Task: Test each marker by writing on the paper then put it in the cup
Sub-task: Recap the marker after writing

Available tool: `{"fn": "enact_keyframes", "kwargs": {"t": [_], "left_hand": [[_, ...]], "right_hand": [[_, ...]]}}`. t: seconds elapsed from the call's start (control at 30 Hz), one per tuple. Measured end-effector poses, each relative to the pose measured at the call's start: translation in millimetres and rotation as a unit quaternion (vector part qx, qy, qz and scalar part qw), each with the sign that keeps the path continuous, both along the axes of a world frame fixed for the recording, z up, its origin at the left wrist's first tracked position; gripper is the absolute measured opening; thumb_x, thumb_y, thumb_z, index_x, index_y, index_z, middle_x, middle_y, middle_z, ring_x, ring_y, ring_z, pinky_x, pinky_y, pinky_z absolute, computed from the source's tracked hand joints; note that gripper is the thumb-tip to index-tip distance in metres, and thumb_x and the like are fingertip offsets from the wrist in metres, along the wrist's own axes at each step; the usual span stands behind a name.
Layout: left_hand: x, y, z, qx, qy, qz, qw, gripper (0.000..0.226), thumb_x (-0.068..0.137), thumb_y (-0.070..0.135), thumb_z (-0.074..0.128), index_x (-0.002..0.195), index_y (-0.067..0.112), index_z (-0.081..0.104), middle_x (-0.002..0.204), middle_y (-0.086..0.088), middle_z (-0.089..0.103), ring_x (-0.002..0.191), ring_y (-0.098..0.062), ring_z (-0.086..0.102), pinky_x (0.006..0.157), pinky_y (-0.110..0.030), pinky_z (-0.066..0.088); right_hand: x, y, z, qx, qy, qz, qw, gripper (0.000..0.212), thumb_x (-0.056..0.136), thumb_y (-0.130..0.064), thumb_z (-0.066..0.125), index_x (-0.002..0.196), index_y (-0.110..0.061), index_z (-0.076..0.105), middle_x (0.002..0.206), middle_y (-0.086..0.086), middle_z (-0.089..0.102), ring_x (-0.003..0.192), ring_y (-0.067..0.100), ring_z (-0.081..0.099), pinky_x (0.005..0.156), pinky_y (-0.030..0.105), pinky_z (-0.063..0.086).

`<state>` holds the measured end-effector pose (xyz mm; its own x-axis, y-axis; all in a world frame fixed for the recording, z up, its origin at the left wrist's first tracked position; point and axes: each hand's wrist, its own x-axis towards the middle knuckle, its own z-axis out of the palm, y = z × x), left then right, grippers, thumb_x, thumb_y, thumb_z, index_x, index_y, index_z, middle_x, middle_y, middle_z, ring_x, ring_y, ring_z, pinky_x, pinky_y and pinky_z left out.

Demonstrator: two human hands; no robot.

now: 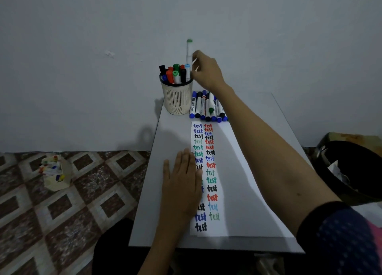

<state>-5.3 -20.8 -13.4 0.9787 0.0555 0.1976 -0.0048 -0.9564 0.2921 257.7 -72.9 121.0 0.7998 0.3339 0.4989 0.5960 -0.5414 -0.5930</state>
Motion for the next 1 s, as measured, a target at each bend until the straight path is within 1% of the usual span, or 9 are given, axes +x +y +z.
{"fn": "enact_keyframes", "kwargs": {"t": [0.13,0.23,0.3,0.37,0.47,0.57,0.63,0.87,1.0], "left_hand": [[0,0,0,-0.004,-0.009,0.003,1.000,0.076,0.091,0.050,-0.015,0.144,0.010,0.022,0.150,-0.008,0.027,0.140,-0.022,0.021,0.113,-0.050,0.008],[-1,-1,2,-0.013,-0.015,0.003,1.000,0.072,0.089,0.050,-0.011,0.146,0.013,0.012,0.154,-0.004,0.016,0.143,-0.017,0.009,0.115,-0.044,-0.005],[-2,-1,4,-0.020,-0.012,0.005,1.000,0.070,0.087,0.047,-0.006,0.146,0.014,0.010,0.155,-0.003,0.013,0.143,-0.015,0.006,0.114,-0.041,-0.009],[-2,-1,3,-0.021,-0.009,0.008,1.000,0.069,0.087,0.046,-0.005,0.147,0.015,0.009,0.155,-0.002,0.011,0.143,-0.014,0.004,0.115,-0.041,-0.009],[-2,-1,3,-0.027,-0.009,0.008,1.000,0.070,0.087,0.047,-0.005,0.147,0.015,0.010,0.155,-0.001,0.011,0.143,-0.013,0.004,0.115,-0.041,-0.008],[-3,-1,5,-0.020,0.004,0.011,1.000,0.072,0.083,0.048,-0.010,0.147,0.018,0.004,0.156,0.001,0.007,0.143,-0.011,-0.001,0.116,-0.040,-0.009],[-3,-1,6,-0.016,0.008,0.013,1.000,0.073,0.082,0.049,-0.012,0.147,0.018,0.002,0.156,0.002,0.005,0.143,-0.010,-0.003,0.116,-0.041,-0.008],[-2,-1,5,-0.013,0.015,0.015,1.000,0.076,0.080,0.050,-0.013,0.147,0.019,0.003,0.156,0.002,0.004,0.143,-0.009,-0.004,0.116,-0.041,-0.008],[-2,-1,5,-0.014,0.010,0.009,1.000,0.071,0.084,0.049,-0.009,0.147,0.019,0.004,0.156,0.001,0.007,0.143,-0.010,-0.002,0.116,-0.042,-0.006]], "right_hand": [[2,-1,-2,-0.056,0.006,-0.002,0.998,0.033,0.085,-0.018,0.063,0.117,-0.009,0.060,0.105,0.009,0.062,0.091,0.015,0.045,0.083,0.036,0.046],[0,-8,3,0.030,0.056,0.017,0.998,0.052,0.084,-0.013,0.063,0.134,-0.012,0.049,0.109,0.006,0.055,0.095,0.015,0.050,0.082,0.025,0.045],[0,-19,4,0.102,0.077,-0.004,0.992,0.046,0.086,-0.009,0.059,0.131,-0.011,0.051,0.111,0.009,0.058,0.091,0.014,0.055,0.080,0.024,0.048],[2,-37,-3,0.119,0.112,-0.058,0.985,0.034,0.088,-0.007,0.057,0.121,-0.008,0.058,0.113,0.014,0.062,0.082,0.012,0.055,0.072,0.022,0.049],[4,-73,-28,0.020,0.217,-0.149,0.964,0.021,0.088,-0.004,0.059,0.108,0.000,0.063,0.110,0.017,0.066,0.075,0.016,0.055,0.066,0.026,0.051],[-4,-97,-55,-0.068,0.295,-0.174,0.937,0.026,0.084,-0.008,0.069,0.107,0.003,0.064,0.106,0.018,0.067,0.080,0.024,0.058,0.079,0.037,0.055],[-11,-101,-64,-0.056,0.289,-0.176,0.939,0.024,0.082,-0.006,0.070,0.106,-0.003,0.065,0.105,0.016,0.067,0.083,0.025,0.057,0.087,0.041,0.055],[-23,-94,-66,-0.089,0.241,-0.209,0.944,0.029,0.078,-0.008,0.071,0.105,-0.006,0.063,0.092,0.008,0.057,0.085,0.025,0.059,0.083,0.040,0.056],[-33,-101,-67,0.070,0.204,-0.271,0.938,0.020,0.081,-0.013,0.070,0.099,-0.004,0.065,0.090,0.006,0.061,0.076,0.022,0.060,0.075,0.033,0.054]]}}
